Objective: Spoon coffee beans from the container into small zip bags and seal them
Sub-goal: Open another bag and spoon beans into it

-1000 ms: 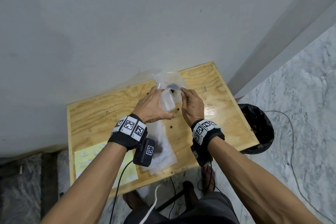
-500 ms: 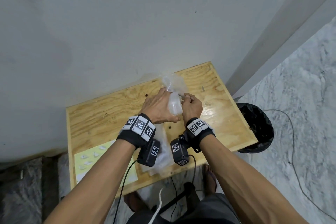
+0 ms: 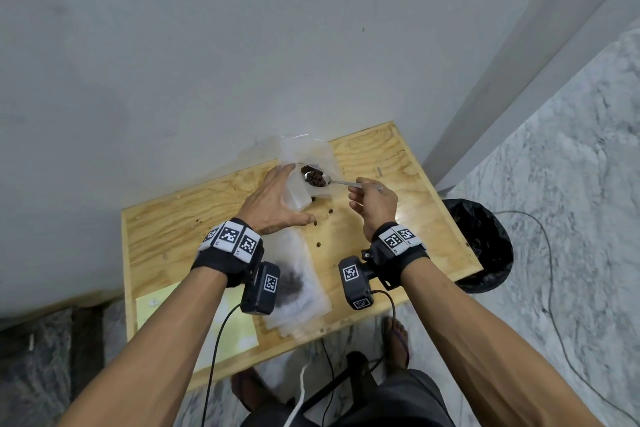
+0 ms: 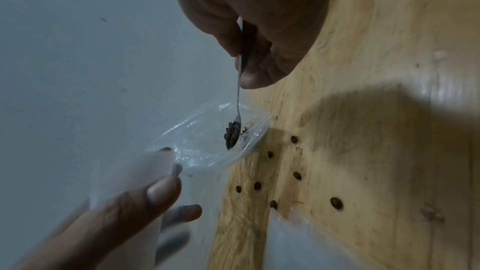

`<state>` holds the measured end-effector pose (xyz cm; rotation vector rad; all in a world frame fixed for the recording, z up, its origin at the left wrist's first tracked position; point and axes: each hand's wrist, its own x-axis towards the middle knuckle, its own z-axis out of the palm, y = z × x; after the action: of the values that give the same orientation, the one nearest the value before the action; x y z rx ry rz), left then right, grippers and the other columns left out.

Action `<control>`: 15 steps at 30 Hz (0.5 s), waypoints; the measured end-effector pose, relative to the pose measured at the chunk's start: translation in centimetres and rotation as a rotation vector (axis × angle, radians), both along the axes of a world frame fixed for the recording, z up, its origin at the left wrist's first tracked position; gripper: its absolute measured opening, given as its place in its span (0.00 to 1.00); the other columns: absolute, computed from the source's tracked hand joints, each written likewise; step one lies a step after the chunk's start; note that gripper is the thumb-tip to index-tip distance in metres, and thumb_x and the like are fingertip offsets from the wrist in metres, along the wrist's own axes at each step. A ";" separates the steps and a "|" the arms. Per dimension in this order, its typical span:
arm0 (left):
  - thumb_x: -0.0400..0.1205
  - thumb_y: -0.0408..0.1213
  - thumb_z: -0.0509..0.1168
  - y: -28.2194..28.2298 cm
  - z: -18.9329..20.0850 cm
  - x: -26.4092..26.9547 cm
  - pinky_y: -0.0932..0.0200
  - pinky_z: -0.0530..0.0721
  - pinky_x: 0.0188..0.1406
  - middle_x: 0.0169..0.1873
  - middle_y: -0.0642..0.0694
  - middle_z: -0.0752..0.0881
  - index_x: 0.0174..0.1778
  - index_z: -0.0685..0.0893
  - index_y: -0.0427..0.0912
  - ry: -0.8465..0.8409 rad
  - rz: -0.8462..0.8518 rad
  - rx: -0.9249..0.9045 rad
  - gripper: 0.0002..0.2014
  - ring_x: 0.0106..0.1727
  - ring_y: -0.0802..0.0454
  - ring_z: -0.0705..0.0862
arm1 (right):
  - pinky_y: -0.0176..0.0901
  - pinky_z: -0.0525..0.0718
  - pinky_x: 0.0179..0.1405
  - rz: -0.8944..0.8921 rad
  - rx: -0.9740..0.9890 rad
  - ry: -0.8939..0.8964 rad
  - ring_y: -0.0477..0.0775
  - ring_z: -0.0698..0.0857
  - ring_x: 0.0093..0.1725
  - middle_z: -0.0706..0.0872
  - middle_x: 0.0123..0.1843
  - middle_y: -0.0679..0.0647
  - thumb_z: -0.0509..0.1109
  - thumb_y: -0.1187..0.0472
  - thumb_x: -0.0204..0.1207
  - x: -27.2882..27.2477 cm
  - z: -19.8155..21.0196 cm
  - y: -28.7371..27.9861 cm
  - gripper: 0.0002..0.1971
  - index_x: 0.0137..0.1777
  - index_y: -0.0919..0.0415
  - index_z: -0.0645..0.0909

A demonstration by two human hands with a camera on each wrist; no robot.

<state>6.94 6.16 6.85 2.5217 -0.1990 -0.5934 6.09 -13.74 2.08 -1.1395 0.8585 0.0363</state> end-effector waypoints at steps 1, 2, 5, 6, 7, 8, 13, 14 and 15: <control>0.64 0.61 0.78 0.2 0.0 0.0 0.35 0.67 0.78 0.85 0.48 0.54 0.86 0.53 0.51 0.005 0.006 -0.008 0.58 0.84 0.46 0.58 | 0.38 0.84 0.32 0.007 0.002 -0.007 0.49 0.83 0.33 0.87 0.38 0.59 0.62 0.68 0.81 -0.2 0.2 -0.2 0.08 0.51 0.65 0.84; 0.62 0.64 0.77 0.3 0.0 -0.1 0.34 0.67 0.78 0.85 0.48 0.55 0.85 0.54 0.52 0.007 0.012 -0.019 0.59 0.84 0.46 0.59 | 0.38 0.84 0.32 0.014 0.002 -0.015 0.50 0.83 0.33 0.87 0.39 0.59 0.62 0.68 0.81 -0.4 0.5 -0.4 0.08 0.52 0.65 0.84; 0.60 0.65 0.77 0.4 -0.1 -0.5 0.33 0.68 0.77 0.84 0.48 0.56 0.84 0.55 0.55 0.007 0.035 -0.040 0.59 0.83 0.45 0.61 | 0.38 0.84 0.33 0.026 0.003 -0.035 0.50 0.84 0.34 0.88 0.39 0.60 0.63 0.68 0.81 -1.1 1.2 -1.1 0.08 0.53 0.66 0.84; 0.63 0.61 0.79 0.4 -0.2 -0.6 0.33 0.69 0.76 0.84 0.47 0.56 0.84 0.54 0.55 0.006 0.040 -0.043 0.57 0.83 0.44 0.61 | 0.38 0.84 0.34 0.031 0.000 -0.040 0.50 0.84 0.35 0.88 0.40 0.60 0.63 0.68 0.81 -1.4 1.5 -1.3 0.09 0.53 0.67 0.84; 0.64 0.58 0.80 0.3 -0.3 -0.8 0.33 0.69 0.76 0.84 0.46 0.57 0.85 0.54 0.56 0.002 0.043 -0.045 0.57 0.82 0.43 0.62 | 0.39 0.84 0.34 0.037 -0.004 -0.045 0.50 0.85 0.35 0.88 0.40 0.60 0.63 0.68 0.81 -1.7 1.9 -1.4 0.09 0.54 0.67 0.84; 0.65 0.57 0.80 0.3 -0.4 -1.0 0.33 0.70 0.75 0.84 0.45 0.57 0.85 0.53 0.56 -0.001 0.046 -0.045 0.57 0.82 0.42 0.63 | 0.39 0.84 0.35 0.042 -0.007 -0.052 0.50 0.85 0.36 0.88 0.41 0.60 0.64 0.68 0.81 -2.0 2.2 -1.6 0.09 0.54 0.68 0.84; 0.65 0.56 0.81 0.4 -0.6 -1.7 0.34 0.68 0.77 0.85 0.45 0.55 0.86 0.46 0.50 -0.001 0.075 -0.019 0.62 0.83 0.43 0.61 | 0.39 0.85 0.36 0.067 -0.023 -0.088 0.52 0.85 0.36 0.88 0.41 0.61 0.63 0.68 0.82 -3.4 4.1 -2.3 0.10 0.55 0.70 0.85; 0.65 0.56 0.81 0.5 -0.7 -1.8 0.35 0.67 0.78 0.86 0.45 0.54 0.86 0.46 0.48 0.001 0.079 -0.010 0.62 0.84 0.44 0.60 | 0.39 0.85 0.36 0.073 -0.026 -0.098 0.52 0.85 0.36 0.88 0.41 0.61 0.63 0.68 0.82 -3.7 4.5 -2.3 0.10 0.55 0.70 0.85; 0.65 0.57 0.80 0.5 -0.8 -1.8 0.34 0.65 0.79 0.86 0.45 0.54 0.86 0.46 0.46 -0.001 0.079 0.001 0.62 0.85 0.44 0.59 | 0.39 0.85 0.36 0.079 -0.027 -0.112 0.52 0.85 0.36 0.88 0.41 0.62 0.63 0.68 0.82 -3.9 4.9 -2.4 0.10 0.55 0.71 0.85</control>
<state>5.09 6.67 6.07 2.5175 -0.0992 -0.5612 2.19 -16.15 7.02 -1.1894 0.7167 0.0255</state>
